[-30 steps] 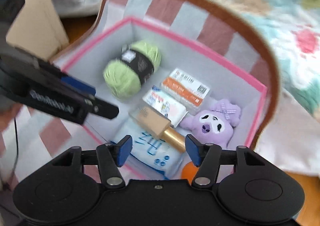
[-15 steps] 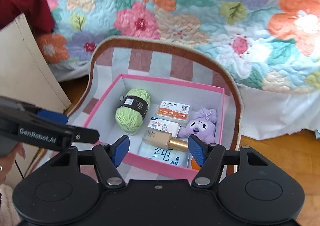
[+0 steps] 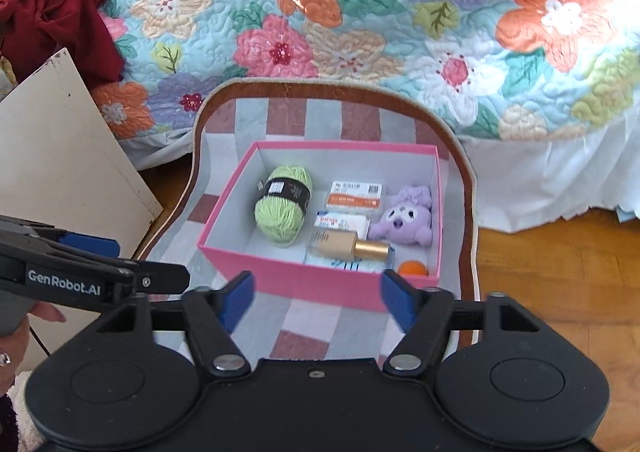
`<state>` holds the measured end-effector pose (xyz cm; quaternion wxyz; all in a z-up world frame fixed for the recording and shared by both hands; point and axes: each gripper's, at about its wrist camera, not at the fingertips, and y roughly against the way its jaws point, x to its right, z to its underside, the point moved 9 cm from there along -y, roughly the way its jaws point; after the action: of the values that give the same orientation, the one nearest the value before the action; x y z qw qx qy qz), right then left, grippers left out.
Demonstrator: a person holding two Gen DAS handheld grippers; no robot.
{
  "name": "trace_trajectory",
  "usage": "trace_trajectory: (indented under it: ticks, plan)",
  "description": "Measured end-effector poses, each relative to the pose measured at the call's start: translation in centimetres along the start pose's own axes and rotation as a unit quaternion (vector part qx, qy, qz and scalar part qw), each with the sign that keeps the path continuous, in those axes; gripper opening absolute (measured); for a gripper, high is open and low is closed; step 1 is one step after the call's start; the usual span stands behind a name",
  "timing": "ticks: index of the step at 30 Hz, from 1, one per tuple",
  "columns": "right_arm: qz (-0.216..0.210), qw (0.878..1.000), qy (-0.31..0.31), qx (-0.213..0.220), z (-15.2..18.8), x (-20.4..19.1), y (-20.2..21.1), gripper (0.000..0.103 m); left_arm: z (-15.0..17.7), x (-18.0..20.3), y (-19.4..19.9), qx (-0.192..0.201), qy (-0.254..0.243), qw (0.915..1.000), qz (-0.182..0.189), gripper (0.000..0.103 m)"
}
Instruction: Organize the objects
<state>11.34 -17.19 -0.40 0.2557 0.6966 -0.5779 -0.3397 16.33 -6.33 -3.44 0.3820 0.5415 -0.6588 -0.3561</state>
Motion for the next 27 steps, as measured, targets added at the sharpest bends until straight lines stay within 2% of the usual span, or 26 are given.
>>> trace_trajectory:
  ticks: [5, 12, 22, 27]
  plan:
    - [0.036, 0.999, -0.002, -0.001, 1.0, 0.3, 0.8, 0.100, 1.2, -0.1, 0.4, -0.005, 0.005, 0.9999, -0.014, 0.098]
    - [0.073, 0.997, -0.005, -0.033, 2.4, 1.4, 1.0, 0.103, 1.9, 0.0, 0.8, -0.014, 0.000, 0.9996, -0.023, 0.098]
    - [0.049, 0.997, -0.034, -0.058, 3.3, 1.1, 1.4, 0.103, 2.6, 0.0, 0.7, -0.028, -0.008, 0.9988, -0.038, 0.098]
    - [0.058, 0.995, -0.035, -0.072, 3.8, 1.2, 1.1, 0.103, 2.7, 0.0, 0.8, -0.033, -0.003, 0.9987, -0.038, 0.098]
